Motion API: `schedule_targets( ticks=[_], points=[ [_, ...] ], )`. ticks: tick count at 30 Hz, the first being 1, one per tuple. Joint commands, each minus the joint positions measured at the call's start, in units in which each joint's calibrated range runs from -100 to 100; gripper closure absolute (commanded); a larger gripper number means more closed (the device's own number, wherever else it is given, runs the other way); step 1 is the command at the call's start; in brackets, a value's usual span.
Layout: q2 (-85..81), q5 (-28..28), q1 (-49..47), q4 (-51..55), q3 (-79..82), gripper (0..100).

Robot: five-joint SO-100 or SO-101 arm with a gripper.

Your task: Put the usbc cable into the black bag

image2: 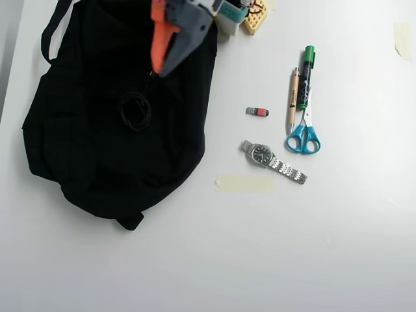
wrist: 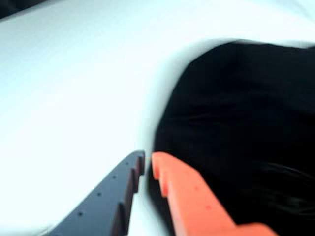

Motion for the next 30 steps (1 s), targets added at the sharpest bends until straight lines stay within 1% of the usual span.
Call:
schedule_targets(
  ticks=[1,3,7,11,16,20,21,24,30],
  points=[
    [-14.3,0.5,-16.1,0.9,15.8,98],
    [-19.6,0.4,-18.5,0.9,23.5,98],
    [-31.2,0.7,-20.0,1.2,32.6,98],
    [-42.8,0.9,-19.9,6.7,41.6,98],
    [-42.8,0.6,-19.4,15.7,48.3,98],
    [-42.8,0.5,-18.7,26.3,48.3,98],
    [-42.8,0.5,-18.7,26.9,48.3,98],
    [-43.0,0.9,-18.7,36.2,48.3,98],
    [-42.9,1.0,-19.4,35.8,48.3,98]
  ],
)
